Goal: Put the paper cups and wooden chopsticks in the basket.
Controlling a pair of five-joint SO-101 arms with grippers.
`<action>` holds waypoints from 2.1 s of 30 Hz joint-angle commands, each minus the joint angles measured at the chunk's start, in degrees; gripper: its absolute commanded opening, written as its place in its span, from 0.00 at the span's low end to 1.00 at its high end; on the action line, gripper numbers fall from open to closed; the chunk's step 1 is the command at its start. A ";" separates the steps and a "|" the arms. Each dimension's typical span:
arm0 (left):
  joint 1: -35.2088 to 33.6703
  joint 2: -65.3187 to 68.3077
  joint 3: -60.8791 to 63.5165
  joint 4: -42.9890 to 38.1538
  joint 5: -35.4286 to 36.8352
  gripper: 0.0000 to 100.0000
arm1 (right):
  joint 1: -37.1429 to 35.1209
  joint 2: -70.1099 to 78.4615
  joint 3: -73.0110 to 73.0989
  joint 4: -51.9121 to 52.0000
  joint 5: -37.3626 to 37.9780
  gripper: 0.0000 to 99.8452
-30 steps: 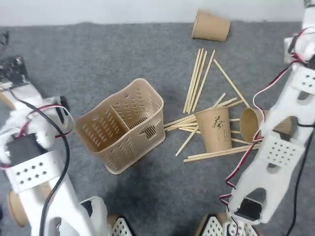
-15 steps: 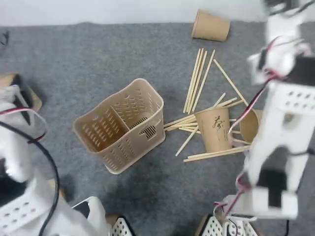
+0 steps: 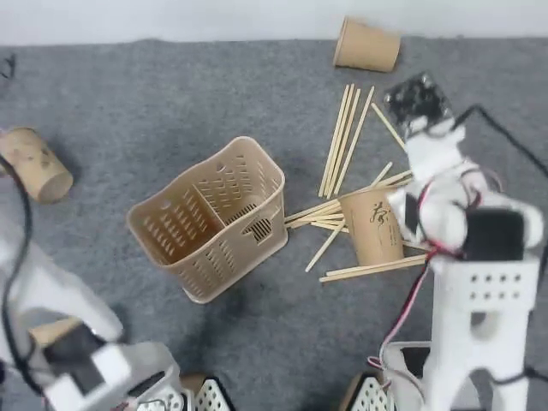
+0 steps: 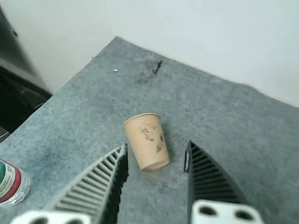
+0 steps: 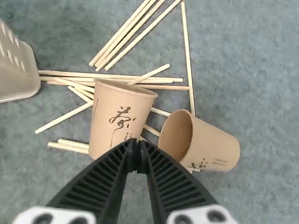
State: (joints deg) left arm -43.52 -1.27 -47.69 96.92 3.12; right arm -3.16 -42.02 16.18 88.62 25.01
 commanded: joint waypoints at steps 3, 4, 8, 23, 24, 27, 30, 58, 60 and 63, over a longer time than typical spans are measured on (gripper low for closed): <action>-1.49 14.42 -11.03 -6.86 -3.78 0.20 | -0.22 -13.76 22.07 -13.41 2.55 0.01; -1.58 17.41 -12.35 -8.70 -4.13 0.20 | -0.22 -16.31 26.29 -15.60 2.55 0.01; -1.58 28.92 -17.36 -16.79 -4.13 0.20 | -0.22 -27.56 40.70 -21.41 2.64 0.01; 0.09 61.98 -25.98 -41.67 -4.40 0.20 | -0.22 -60.88 68.22 -23.08 2.64 0.01; 0.18 62.86 -25.98 -42.29 -4.13 0.20 | -0.22 -60.44 68.31 -23.08 2.64 0.01; 0.62 64.35 -25.98 -42.73 -3.96 0.20 | -0.22 -60.70 68.75 -23.08 2.20 0.01; 0.88 65.05 -25.71 -42.81 -3.96 0.20 | -0.22 -61.93 68.84 -22.99 1.76 0.01; 1.32 76.48 -28.18 -29.89 -27.34 0.20 | -0.22 -62.02 71.65 -24.57 -0.88 0.01; 1.76 76.48 -31.16 -22.95 -30.07 0.19 | -0.22 -62.02 71.65 -24.66 -0.88 0.01; 2.73 76.57 -40.66 -9.85 -33.23 0.19 | -0.04 -62.02 71.65 -24.66 -0.79 0.01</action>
State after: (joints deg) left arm -41.32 75.38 -81.45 73.98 -27.12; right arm -3.34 -103.74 88.26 65.23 24.48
